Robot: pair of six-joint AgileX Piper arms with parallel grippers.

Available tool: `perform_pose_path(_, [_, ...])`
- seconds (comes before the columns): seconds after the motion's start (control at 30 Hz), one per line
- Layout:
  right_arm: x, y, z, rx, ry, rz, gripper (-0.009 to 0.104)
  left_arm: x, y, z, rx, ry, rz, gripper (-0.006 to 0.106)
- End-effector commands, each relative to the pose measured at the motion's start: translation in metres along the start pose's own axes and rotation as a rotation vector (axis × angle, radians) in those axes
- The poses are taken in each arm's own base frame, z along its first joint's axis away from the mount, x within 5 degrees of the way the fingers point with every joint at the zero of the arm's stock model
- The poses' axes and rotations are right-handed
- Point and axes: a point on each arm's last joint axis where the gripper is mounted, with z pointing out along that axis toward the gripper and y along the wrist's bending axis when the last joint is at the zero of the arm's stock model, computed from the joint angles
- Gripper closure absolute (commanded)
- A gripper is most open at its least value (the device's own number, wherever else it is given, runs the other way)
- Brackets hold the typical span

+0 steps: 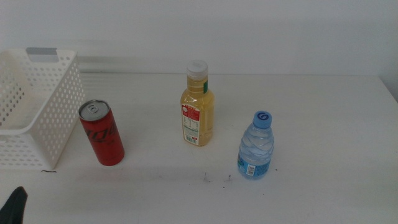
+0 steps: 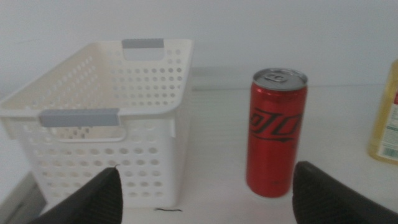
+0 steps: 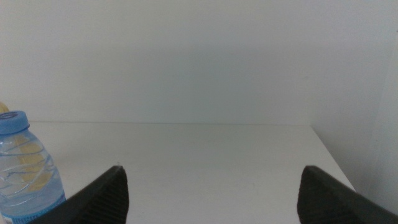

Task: Use arms to grab the bottles and put them into the dustbin to the left of the table.

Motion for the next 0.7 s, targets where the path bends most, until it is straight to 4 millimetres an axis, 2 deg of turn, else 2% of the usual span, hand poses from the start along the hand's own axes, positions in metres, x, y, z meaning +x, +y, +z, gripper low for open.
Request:
perform_pose_path(0.0, [0.000, 0.000, 0.000, 0.008, -0.007, -0.005, 0.004, -0.001, -0.001, 0.002, 0.023, 0.005, -0.020, 0.007])
perform_pose_path(0.13, [0.000, 0.000, 0.000, 0.008, -0.007, -0.005, 0.004, -0.002, -0.009, 0.018, 0.116, 0.069, -0.008, 0.007])
perform_pose_path(0.37, [0.000, 0.000, 0.000, 0.008, -0.007, -0.005, 0.004, 0.006, -0.034, 0.054, 0.278, 0.188, -0.023, 0.007])
perform_pose_path(0.47, [0.000, 0.000, 0.000, 0.008, -0.007, -0.005, 0.004, 0.014, -0.043, 0.070, 0.285, 0.201, -0.029, 0.007])
perform_pose_path(0.67, [0.000, 0.000, 0.000, 0.008, -0.007, -0.005, 0.004, 0.025, -0.048, 0.096, 0.232, 0.131, 0.002, 0.007])
